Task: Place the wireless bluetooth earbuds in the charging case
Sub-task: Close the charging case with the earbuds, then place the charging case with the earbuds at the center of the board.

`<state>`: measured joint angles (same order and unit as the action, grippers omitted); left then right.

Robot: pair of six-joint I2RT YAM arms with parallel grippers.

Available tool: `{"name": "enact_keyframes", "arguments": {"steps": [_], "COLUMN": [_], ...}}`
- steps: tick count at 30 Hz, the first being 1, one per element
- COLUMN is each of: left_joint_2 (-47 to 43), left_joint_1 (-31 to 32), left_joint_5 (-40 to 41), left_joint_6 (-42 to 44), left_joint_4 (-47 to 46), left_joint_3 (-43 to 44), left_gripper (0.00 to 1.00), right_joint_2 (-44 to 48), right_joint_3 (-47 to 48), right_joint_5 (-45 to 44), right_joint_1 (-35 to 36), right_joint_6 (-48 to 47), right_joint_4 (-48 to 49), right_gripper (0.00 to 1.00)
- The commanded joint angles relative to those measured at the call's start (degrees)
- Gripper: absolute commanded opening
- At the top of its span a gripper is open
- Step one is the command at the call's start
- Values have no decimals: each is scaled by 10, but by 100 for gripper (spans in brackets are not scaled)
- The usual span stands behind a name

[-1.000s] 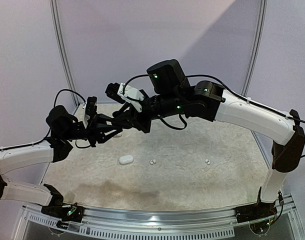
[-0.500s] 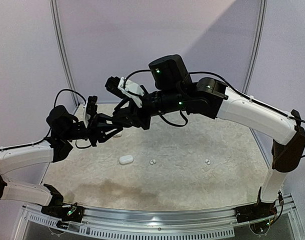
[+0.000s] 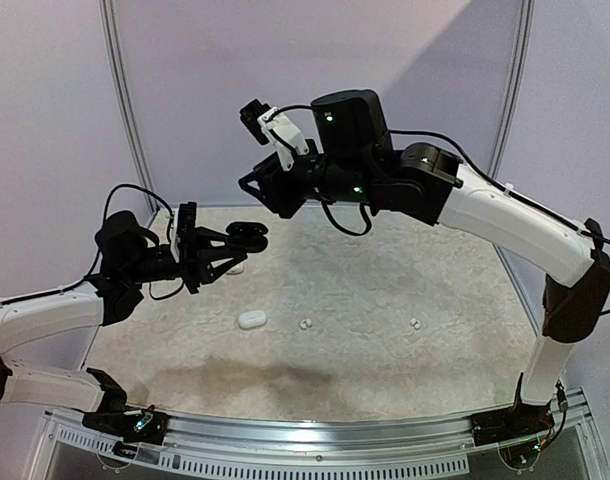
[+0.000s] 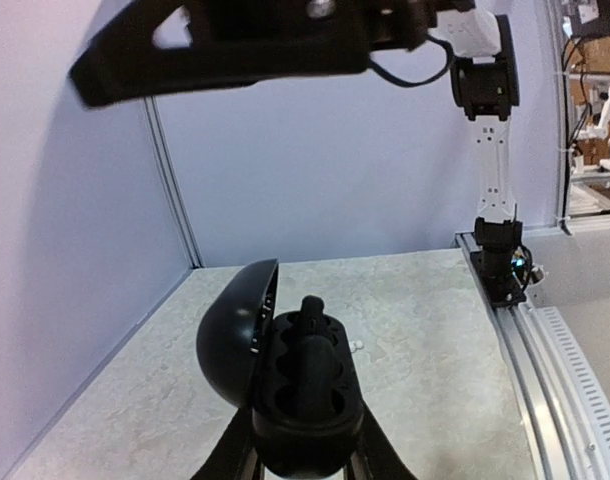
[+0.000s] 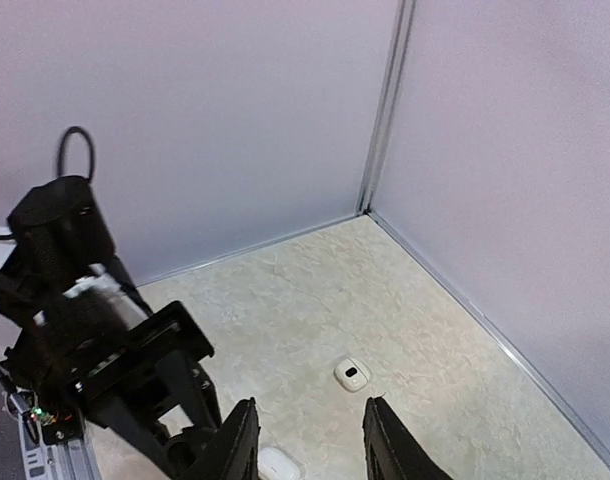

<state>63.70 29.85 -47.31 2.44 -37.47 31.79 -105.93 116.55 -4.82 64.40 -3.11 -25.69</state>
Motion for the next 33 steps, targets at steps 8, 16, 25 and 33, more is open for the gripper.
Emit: {"name": "enact_keyframes", "arguments": {"steps": [8,16,25,33], "left_joint_2": [-17,2,74,245], "left_joint_1": [-4,-11,-76,-199], "left_joint_5": [53,44,105,110], "left_joint_6": [111,30,-240,-259], "left_joint_4": [66,72,260,604], "left_joint_3": [18,29,107,254], "left_gripper": [0,0,0,0], "right_joint_2": [-78,-13,115,138], "right_joint_3": [31,-22,-194,-298], "right_joint_5": [-11,-97,-141,-170], "right_joint_1": [16,18,-90,-183], "right_joint_6": [23,19,152,286], "right_joint_4": [-85,-90,-43,-140], "right_gripper": [37,40,52,54]}}
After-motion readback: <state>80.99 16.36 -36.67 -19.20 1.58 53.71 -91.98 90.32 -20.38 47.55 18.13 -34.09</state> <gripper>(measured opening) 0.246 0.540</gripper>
